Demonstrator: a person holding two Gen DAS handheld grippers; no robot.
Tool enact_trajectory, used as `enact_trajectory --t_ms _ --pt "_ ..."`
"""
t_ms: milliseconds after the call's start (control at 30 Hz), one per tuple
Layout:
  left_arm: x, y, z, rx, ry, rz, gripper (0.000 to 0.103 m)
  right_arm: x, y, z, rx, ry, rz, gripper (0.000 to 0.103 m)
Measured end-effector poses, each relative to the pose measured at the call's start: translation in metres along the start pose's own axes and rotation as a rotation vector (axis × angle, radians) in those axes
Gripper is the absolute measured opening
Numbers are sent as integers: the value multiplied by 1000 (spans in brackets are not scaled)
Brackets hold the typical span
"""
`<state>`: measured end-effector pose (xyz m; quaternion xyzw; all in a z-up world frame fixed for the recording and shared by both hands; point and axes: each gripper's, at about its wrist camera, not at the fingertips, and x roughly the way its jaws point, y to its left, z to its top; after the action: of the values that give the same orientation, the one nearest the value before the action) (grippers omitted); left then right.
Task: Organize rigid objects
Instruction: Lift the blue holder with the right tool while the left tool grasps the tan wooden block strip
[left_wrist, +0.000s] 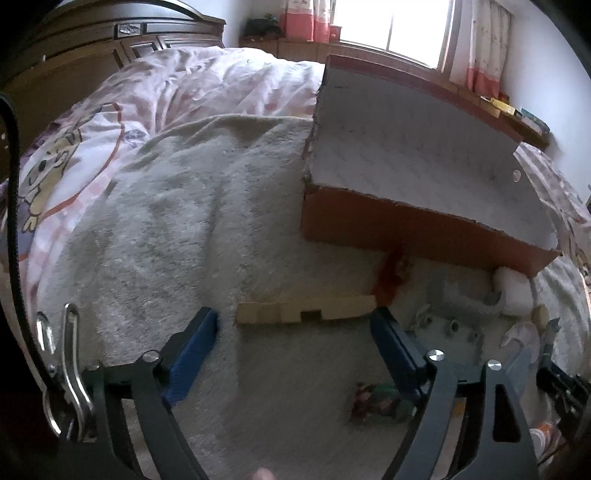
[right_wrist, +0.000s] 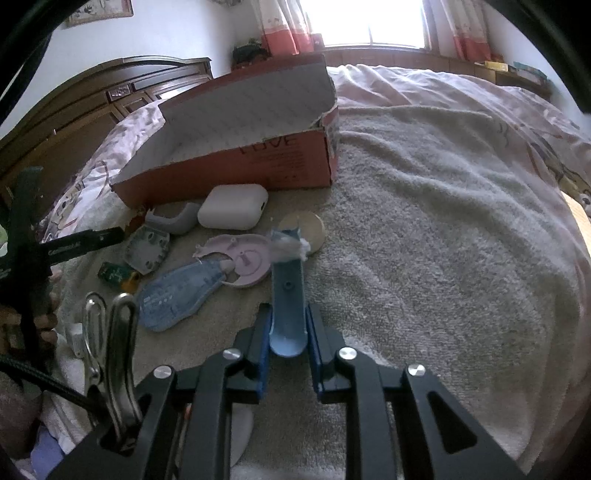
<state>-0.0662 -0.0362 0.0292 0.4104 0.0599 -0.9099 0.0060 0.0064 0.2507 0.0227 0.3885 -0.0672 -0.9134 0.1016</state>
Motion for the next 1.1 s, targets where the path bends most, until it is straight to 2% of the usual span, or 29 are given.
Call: enact_trajectory --t_ms 233,467,633,833,1100 --pt "11 -10 0 35 8 54 92 0 -2 1 14 -5 15 19" --pt "15 -5 4 -27 7 62 93 1 -2 0 17 -9 18 19" --pt "9 -4 0 1 -14 66 85 1 -4 1 29 -9 25 19" --pt "-3 -5 -5 34 -43 52 83 1 -7 3 67 -4 38 20" --pt "-25 -13 -12 114 -101 56 83 4 2 9 49 -2 -10 21"
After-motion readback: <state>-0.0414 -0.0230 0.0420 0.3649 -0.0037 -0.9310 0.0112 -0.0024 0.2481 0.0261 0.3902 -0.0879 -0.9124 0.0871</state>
